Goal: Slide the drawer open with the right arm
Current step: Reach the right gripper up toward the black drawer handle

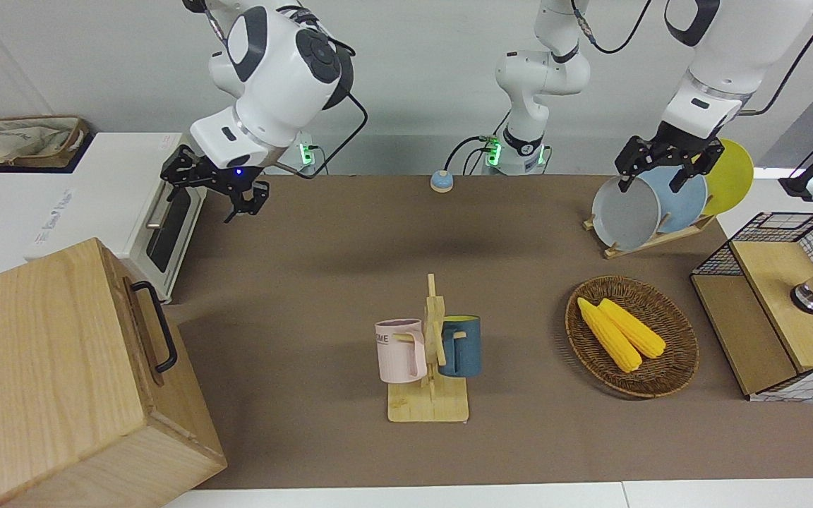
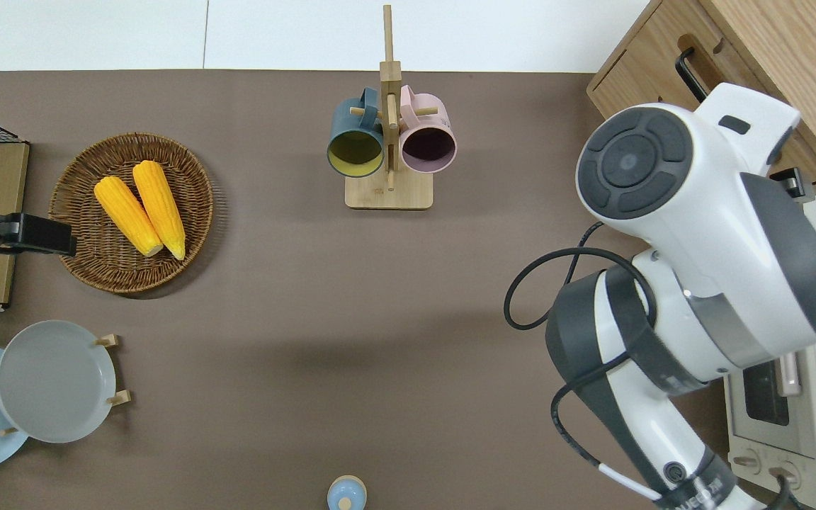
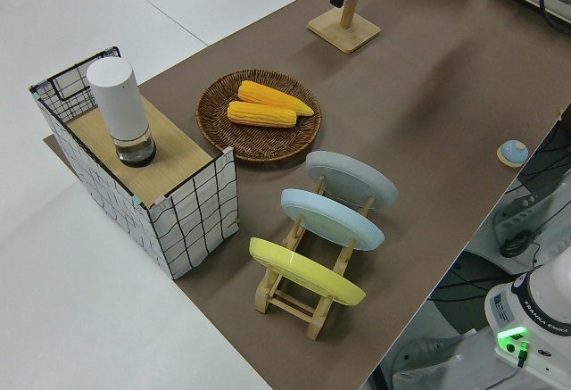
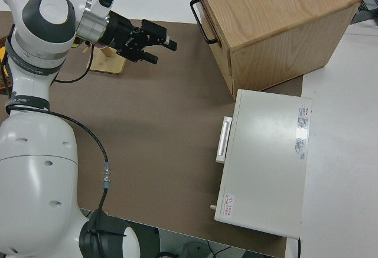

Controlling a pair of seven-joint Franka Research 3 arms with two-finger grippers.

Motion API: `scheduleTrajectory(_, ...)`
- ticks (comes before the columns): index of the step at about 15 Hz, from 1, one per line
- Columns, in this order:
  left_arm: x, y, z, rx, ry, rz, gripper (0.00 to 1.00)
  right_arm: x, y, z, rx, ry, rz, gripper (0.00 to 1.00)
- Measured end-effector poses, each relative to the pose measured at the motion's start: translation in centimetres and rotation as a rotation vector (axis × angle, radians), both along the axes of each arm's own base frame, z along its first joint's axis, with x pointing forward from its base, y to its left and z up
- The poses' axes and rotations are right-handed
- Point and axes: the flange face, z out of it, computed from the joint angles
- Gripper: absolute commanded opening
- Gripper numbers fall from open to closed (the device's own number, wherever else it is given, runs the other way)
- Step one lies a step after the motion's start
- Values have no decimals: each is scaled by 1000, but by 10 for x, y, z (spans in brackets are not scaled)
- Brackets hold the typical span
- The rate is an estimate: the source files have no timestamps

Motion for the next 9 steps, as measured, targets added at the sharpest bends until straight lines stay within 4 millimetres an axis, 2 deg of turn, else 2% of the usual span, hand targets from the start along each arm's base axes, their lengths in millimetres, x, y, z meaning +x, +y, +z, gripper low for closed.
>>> scheduleTrajectory(9,0,0,0,0,0,0,995,22,10,-52,-280,-46,200,987)
